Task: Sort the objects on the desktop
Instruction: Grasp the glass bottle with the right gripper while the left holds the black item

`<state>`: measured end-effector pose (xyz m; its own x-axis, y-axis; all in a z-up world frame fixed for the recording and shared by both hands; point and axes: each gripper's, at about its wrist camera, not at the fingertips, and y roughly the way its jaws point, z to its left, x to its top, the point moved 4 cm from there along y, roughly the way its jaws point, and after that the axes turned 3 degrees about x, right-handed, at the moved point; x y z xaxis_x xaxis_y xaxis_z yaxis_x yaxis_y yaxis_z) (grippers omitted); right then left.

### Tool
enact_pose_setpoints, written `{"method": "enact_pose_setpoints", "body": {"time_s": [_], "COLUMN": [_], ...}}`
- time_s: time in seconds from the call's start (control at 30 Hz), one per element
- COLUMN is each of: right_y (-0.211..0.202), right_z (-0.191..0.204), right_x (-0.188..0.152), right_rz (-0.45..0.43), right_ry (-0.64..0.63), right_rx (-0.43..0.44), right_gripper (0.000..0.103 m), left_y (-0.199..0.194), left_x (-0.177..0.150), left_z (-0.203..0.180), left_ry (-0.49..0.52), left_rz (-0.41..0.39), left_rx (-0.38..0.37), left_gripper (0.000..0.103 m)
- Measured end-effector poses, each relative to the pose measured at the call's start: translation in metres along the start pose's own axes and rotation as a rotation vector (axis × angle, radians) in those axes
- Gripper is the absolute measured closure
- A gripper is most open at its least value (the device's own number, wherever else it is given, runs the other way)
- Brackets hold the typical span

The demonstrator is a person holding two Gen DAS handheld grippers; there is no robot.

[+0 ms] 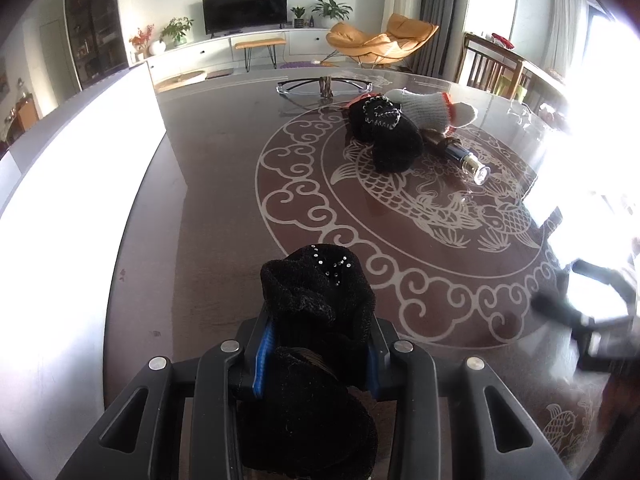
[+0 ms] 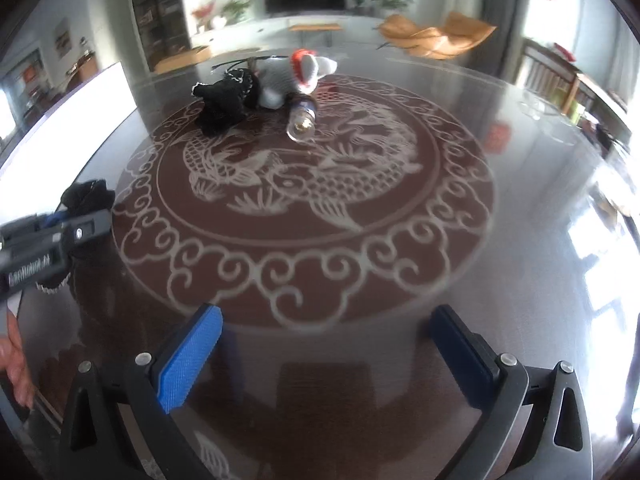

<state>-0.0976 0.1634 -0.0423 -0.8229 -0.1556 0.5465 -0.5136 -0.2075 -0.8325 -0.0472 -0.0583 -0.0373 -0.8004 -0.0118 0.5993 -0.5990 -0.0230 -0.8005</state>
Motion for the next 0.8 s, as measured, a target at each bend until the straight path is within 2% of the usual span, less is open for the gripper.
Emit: {"method": "enact_pose_setpoints", "body": {"time_s": [0.1, 0.13, 0.27, 0.3, 0.4, 0.43, 0.47, 0.6, 0.8], "right_y": [0.004, 0.009, 0.056, 0.067, 0.077, 0.077, 0.077, 0.061, -0.005], "right_z": [-0.003, -0.003, 0.002, 0.002, 0.005, 0.006, 0.009, 0.008, -0.002], "right_x": [0.05, 0.063, 0.108, 0.112, 0.126, 0.128, 0.127, 0.111, 0.057], "right_rz": [-0.054, -0.051, 0.057, 0.074, 0.037, 0.03, 0.026, 0.037, 0.02], "right_ry": [0.02, 0.01, -0.026, -0.026, -0.052, -0.056, -0.06, -0.045, 0.039], "right_rx": [0.057, 0.052, 0.04, 0.036, 0.017, 0.02, 0.029, 0.101, 0.248], "right_gripper": [0.0, 0.002, 0.03, 0.03, 0.035, 0.051, 0.074, 0.074, 0.074], "left_y": [0.0, 0.002, 0.002, 0.002, 0.001, 0.001, 0.001, 0.0, -0.027], "left_x": [0.0, 0.001, 0.0, 0.001, 0.0, 0.0, 0.0, -0.001, -0.014], "left_z": [-0.002, -0.002, -0.001, -0.001, 0.0, 0.0, 0.001, 0.003, -0.008], "left_ry": [0.002, 0.004, -0.005, -0.006, -0.013, -0.016, -0.018, -0.035, -0.023], "left_rz": [-0.017, -0.02, -0.024, -0.025, -0.028, -0.029, -0.03, -0.029, -0.026], "left_rx": [0.004, 0.005, -0.008, -0.011, -0.02, -0.023, -0.026, -0.046, -0.146], "left_gripper": [0.067, 0.067, 0.067, 0.067, 0.067, 0.067, 0.067, 0.067, 0.067]}}
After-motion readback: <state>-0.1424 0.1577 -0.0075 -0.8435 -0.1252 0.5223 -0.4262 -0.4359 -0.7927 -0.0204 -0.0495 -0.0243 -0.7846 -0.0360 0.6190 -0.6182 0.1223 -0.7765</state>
